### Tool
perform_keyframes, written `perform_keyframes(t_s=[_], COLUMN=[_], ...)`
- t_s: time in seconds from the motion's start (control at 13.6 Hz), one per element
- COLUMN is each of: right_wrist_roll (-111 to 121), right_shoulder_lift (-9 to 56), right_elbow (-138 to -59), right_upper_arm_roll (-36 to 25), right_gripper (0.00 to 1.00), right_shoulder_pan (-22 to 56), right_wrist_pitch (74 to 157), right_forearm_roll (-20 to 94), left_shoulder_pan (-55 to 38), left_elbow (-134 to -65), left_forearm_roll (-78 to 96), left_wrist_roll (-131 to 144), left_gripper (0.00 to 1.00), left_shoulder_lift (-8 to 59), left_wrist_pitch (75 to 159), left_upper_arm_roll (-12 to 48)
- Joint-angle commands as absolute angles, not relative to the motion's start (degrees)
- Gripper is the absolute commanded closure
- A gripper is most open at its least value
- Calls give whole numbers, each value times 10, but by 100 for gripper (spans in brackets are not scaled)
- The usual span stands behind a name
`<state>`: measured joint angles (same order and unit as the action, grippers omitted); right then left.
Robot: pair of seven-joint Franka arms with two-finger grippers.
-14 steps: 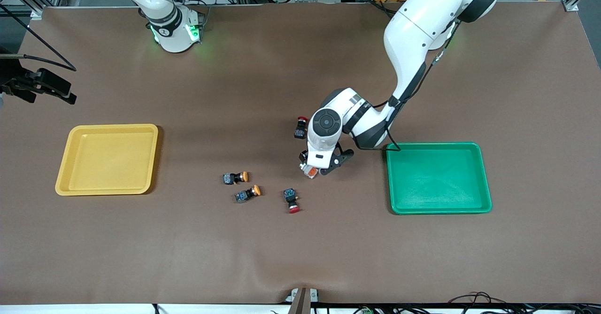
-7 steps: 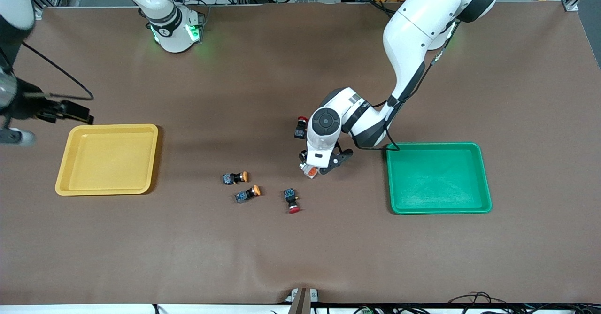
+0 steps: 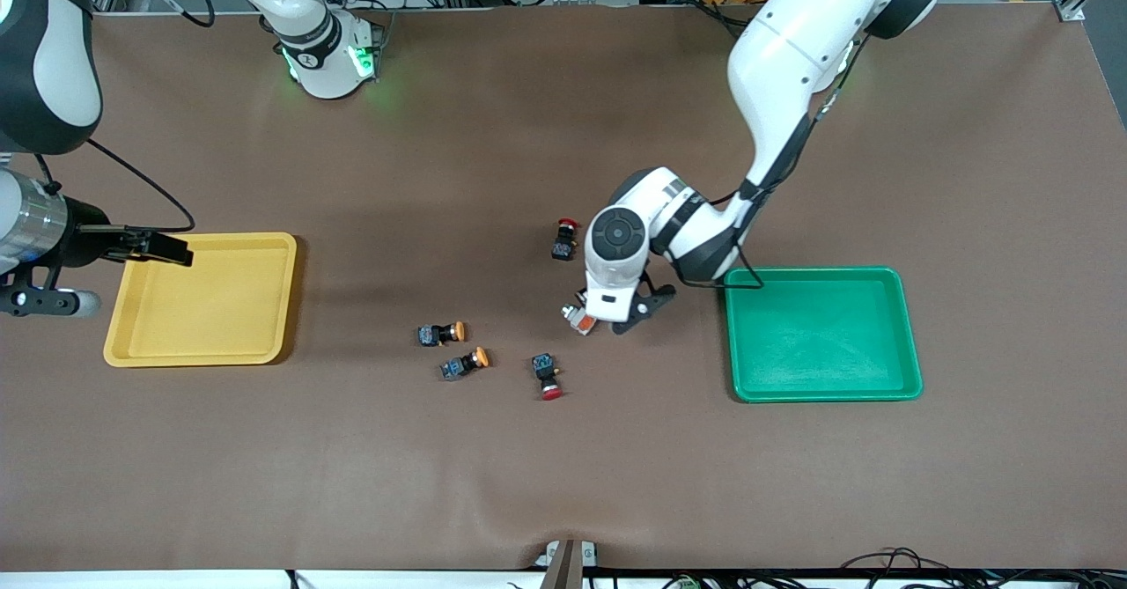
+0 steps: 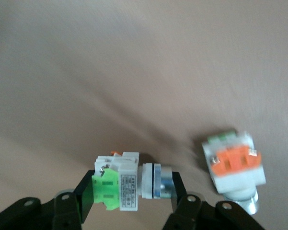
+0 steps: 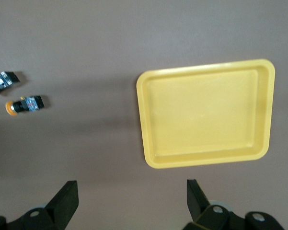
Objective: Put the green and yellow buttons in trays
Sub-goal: 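Carry switches to the green tray while the right gripper grasps orange-capped switch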
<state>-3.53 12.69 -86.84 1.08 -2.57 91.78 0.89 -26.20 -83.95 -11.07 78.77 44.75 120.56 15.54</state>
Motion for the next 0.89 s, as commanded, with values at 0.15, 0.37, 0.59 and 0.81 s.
perform_keyframes(t_s=[0.15, 0.37, 0.59, 0.81], right_wrist_roll=[-172, -306, -455, -546], right_shoulder_lift=[170, 230, 287, 349], right_elbow=[-860, -860, -859, -858], right_upper_arm_roll=[18, 18, 18, 18], right_gripper=[0, 0, 0, 0], right_shoulder_pan=[-22, 7, 63, 95], right_wrist_pitch=[945, 994, 1059, 1154], right_forearm_roll=[71, 88, 89, 92], left_shoulder_pan=[-156, -70, -13, 43], left_elbow=[-858, -881, -905, -932], left_forearm_roll=[-121, -121, -122, -122], left_wrist_roll=[652, 558, 491, 417], left_gripper=[100, 100, 100, 85], left_shoulder_lift=[341, 337, 345, 357], left_wrist_pitch=[1082, 1086, 1116, 1167], left_upper_arm_roll=[156, 161, 160, 159])
